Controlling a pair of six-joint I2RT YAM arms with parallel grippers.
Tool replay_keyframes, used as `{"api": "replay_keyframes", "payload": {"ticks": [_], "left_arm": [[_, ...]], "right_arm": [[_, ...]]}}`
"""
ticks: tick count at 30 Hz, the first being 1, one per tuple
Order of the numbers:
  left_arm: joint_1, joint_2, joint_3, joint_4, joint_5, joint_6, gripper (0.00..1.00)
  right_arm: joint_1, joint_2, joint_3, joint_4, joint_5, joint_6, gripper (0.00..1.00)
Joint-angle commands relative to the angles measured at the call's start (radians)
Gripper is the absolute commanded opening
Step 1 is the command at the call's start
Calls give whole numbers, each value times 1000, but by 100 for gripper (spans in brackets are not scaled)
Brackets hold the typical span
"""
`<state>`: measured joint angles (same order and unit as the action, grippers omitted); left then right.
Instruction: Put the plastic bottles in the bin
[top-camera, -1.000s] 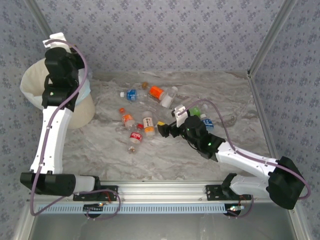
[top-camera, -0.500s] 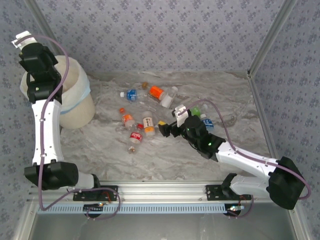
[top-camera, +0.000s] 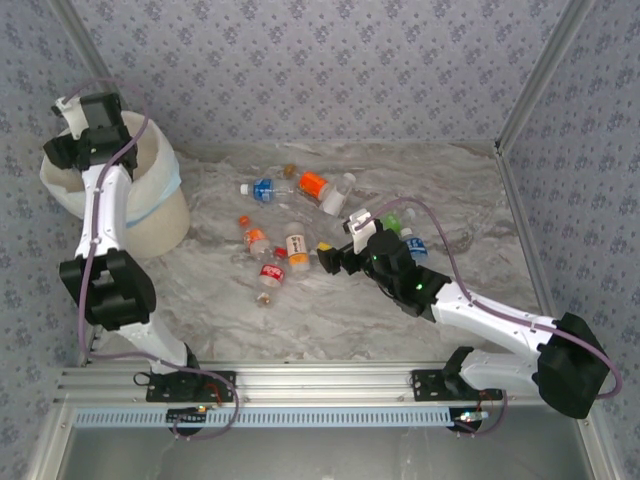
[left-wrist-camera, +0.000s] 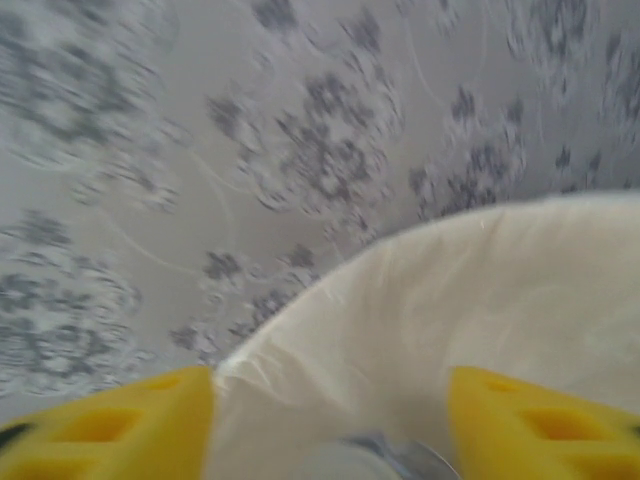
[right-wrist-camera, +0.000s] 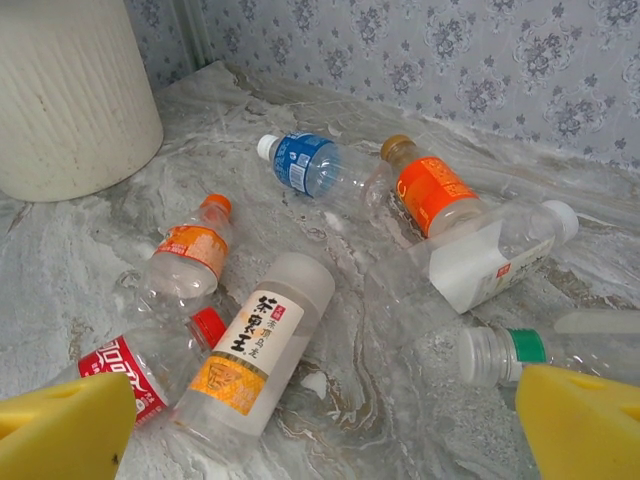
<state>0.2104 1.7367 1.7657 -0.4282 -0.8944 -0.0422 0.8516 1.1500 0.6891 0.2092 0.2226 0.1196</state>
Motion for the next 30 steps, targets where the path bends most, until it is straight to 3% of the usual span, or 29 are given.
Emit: {"api": "replay_keyframes", "payload": {"ticks": [1,9,14,17,20,30], "left_arm": [[-10,12,119,-124,-13,-21,77],[-92,-7,144,-153,170,-31,99],[-136,-40,141,-172,326,-71,100],[-153,-84,102,-145,482,-99,99],[-168,-146,30,-82,622,-141,100],[-224,-325,-161,96,917,-307,99]], "right_arm": [[8,5,33,-24,29,17,100],[3,22,51,-73,135,82,100],[-15,39,81,-166,193,126,100],[-45,37,103,-262,219,143,100],[-115,42,141,-396,180,151,100],[-364,71,222,-770,66,191,100]]}}
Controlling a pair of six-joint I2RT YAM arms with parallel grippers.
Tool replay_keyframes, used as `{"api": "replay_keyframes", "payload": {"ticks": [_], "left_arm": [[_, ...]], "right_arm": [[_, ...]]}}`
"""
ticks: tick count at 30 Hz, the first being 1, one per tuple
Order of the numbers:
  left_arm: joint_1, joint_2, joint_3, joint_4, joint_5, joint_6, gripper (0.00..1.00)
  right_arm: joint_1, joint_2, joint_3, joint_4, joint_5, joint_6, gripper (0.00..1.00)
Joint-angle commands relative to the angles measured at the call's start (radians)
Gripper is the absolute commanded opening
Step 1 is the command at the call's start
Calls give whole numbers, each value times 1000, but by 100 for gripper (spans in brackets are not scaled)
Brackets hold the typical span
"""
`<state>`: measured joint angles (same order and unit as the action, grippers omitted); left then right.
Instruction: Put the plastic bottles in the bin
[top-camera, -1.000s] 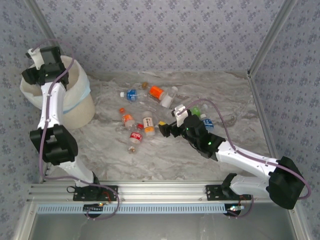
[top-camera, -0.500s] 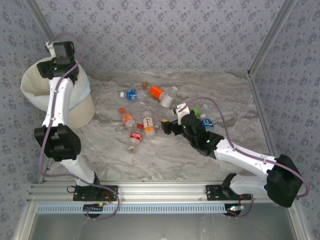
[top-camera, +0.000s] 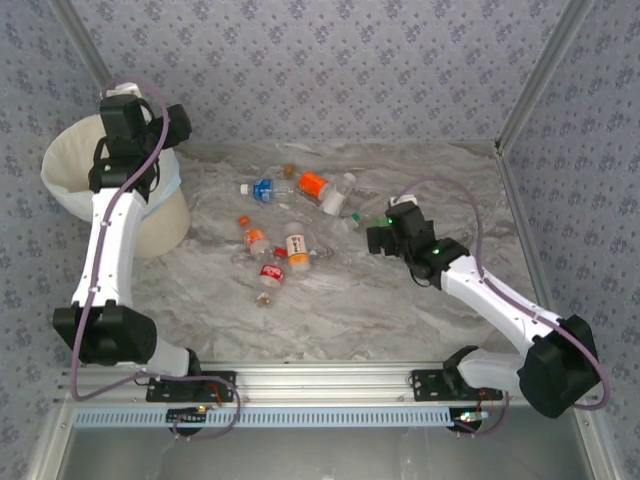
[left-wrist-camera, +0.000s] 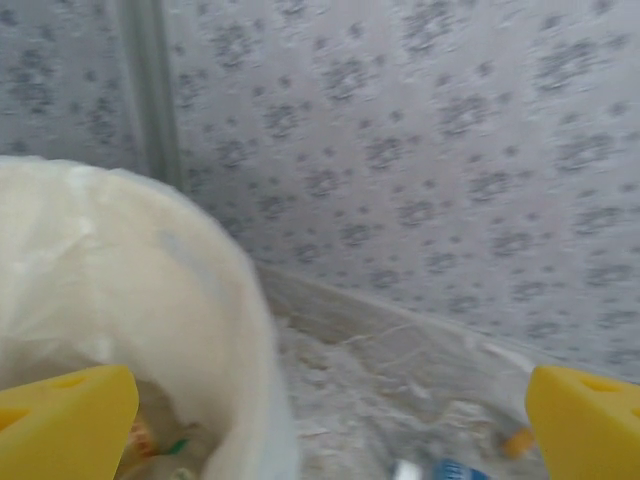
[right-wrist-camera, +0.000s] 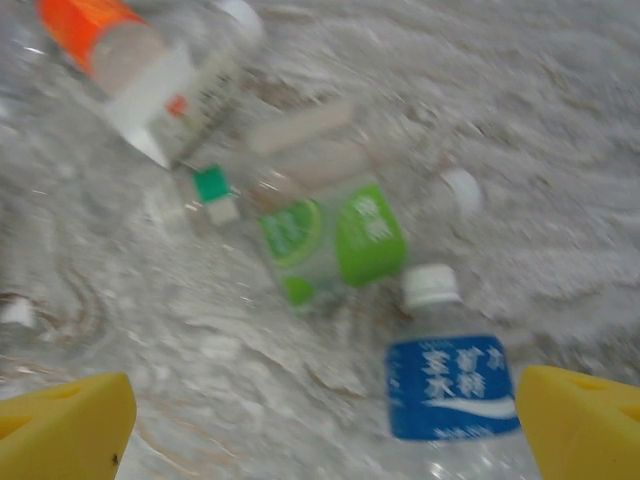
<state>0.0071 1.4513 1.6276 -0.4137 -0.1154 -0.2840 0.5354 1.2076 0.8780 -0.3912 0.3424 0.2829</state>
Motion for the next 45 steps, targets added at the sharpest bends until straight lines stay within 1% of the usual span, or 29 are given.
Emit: {"api": "replay_keyframes", "payload": {"ticks": [1,4,7,9,10,13,16,19,22,26,29,35,38,41,45], "left_arm": [[-30,-57,-38,92,163,-81,100],[-57,-112,-120,146,250,-143,99],[-90,-172,-221,206,346,-208,100],[-116,-206,-271,215,390,-229,100],[-136,-224,-287,206,408,-228,99],[-183,-273,-333,176,415,-218,99],[-203,-306,-362,144,446,-208,100],[-205,-325,-380,106,442,-186,99],[-205,-337,-393,63,408,-169,99],[-205,-364,-451,96,377,-195,99],[-205,-370,-475,106,374,-210,99],[-205,-360,-494,90,417,-240,100],[-205,-360,-504,79,408,-247,100],[-205,-370,-529,110,398,-269,99],[-205,-374,-547,143,433,-266,99]], "right_arm": [[-75,16,35,-200,-71,21,100],[-151,34,41,-285,-123,22,100],[-212,61,41,-330,-181,25,100],[-245,85,38,-344,-214,21,100],[-261,97,36,-348,-237,13,100],[-293,132,24,-323,-297,-27,100],[-303,180,29,-300,-293,-62,100],[-308,252,53,-292,-302,-89,100],[-319,325,79,-299,-333,-97,99],[-335,401,105,-296,-383,-111,94],[-335,422,108,-291,-378,-114,90],[-335,458,101,-292,-339,-92,88],[-326,444,88,-269,-314,-79,81],[-315,412,72,-243,-309,-71,72],[-305,368,54,-215,-303,-85,63]]}}
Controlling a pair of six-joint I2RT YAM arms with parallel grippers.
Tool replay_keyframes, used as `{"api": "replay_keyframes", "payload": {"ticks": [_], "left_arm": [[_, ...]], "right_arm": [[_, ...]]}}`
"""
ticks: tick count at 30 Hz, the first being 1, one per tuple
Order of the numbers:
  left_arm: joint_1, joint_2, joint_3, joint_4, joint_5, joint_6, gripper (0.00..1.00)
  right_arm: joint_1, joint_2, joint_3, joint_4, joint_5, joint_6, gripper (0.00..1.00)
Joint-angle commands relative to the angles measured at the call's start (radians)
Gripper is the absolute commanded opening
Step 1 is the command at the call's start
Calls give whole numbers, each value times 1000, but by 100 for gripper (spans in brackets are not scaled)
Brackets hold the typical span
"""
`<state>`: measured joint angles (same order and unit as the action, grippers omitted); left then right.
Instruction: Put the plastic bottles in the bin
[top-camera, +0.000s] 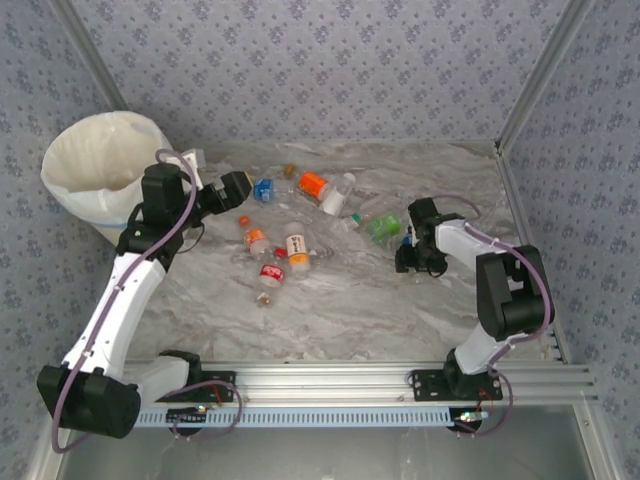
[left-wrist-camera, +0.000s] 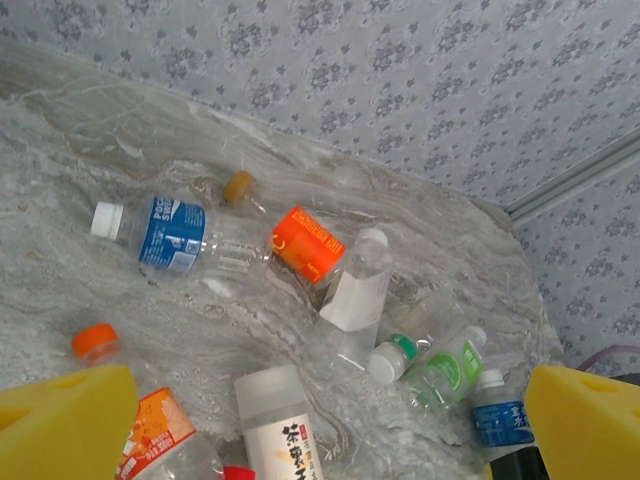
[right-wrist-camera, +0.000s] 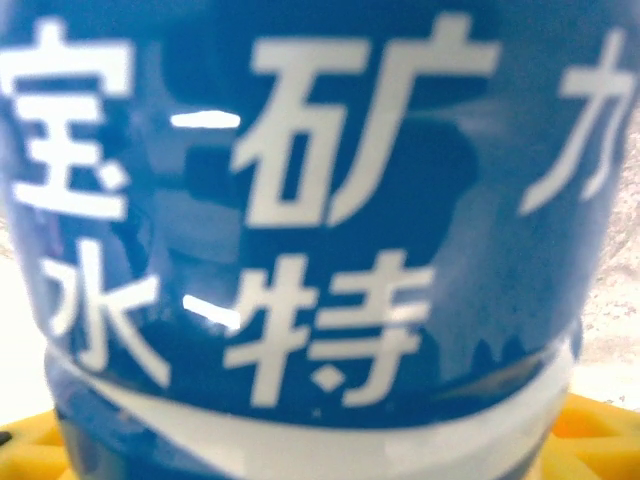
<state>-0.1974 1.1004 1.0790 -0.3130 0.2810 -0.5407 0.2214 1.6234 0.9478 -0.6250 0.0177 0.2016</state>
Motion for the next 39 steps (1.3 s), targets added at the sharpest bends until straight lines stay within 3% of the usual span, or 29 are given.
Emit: {"api": "replay_keyframes", "payload": {"ticks": [1,8,15,22,32,39], "left_arm": [[0,-21,7,38,44,-4,99],[0,-21,-19,87,100,-16,100],[-6,19,-36,154,206,-57,99],[-69,94,-34,229,293,-80,97],[-182,190,55,215,339,-57,79],[-220,226,86,195,311,-39,68]], "right_arm": [[16,-64,-20,19,22,-10,61],[98,-213,-53,99,88,-9,54],[193,-336,-68,208,52,-25,51],[300,-351,-74,367,-59,-36,51],[499,-249,4,503,-106,-147,55],[552,-210,47,593,-156,-141,55]]}}
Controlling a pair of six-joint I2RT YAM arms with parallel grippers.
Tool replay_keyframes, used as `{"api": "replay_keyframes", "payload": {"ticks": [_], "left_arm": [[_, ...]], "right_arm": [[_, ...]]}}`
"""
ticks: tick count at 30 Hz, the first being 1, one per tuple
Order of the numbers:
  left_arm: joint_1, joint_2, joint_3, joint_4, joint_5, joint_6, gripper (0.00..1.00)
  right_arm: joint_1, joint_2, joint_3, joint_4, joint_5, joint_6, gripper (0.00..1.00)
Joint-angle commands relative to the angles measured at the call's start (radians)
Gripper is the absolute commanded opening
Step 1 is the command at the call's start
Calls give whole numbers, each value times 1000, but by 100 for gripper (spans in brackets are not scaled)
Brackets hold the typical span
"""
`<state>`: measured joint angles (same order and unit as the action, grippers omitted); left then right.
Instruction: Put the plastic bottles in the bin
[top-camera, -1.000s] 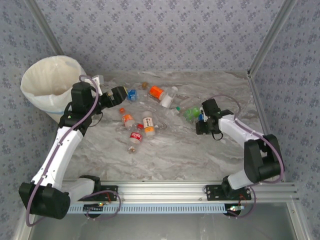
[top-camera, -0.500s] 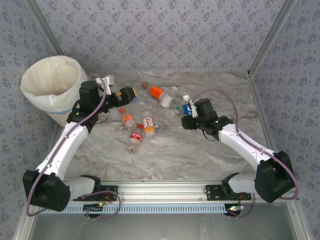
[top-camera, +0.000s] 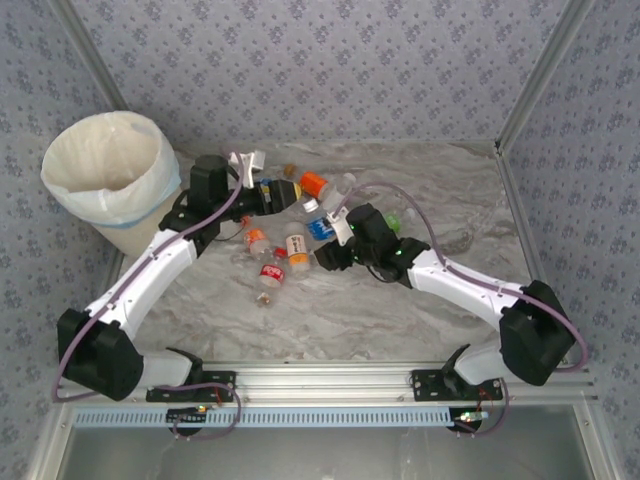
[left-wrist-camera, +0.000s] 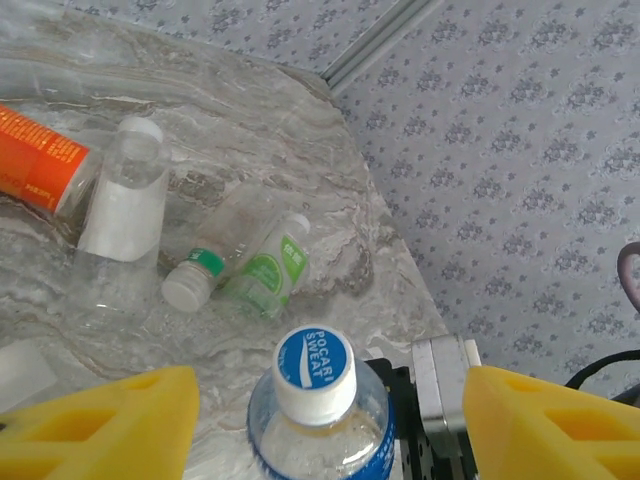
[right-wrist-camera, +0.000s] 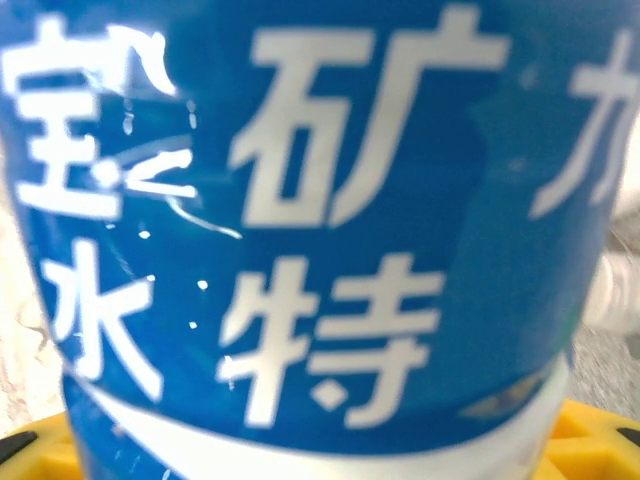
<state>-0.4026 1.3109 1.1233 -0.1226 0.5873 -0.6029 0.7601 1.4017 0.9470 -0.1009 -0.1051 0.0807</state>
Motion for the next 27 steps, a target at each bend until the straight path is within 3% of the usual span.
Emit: {"api": "replay_keyframes", "payload": {"ticks": [1,7,10,19,22,27], "left_arm": [[-22,24,47,-4,1,27,67],[-64,61,90,-64,-39,68,60],[-78,74,106,-87,-55,91,51],[-83,72,111,-89,-57,99,17],[-83,70,122,-112,-85,98,0],[-82,58,132,-152,-156,121,0]], "right_arm": [[21,18,60,68,-34,-25,56],[45,46,100,79,-37,-41,56],[52,51,109,89,-41,-42,56],[60,47,107,114,-38,-25,59],[60,43,106,102,-44,-18,66],[58,8,70,101,18,-14,88]]}}
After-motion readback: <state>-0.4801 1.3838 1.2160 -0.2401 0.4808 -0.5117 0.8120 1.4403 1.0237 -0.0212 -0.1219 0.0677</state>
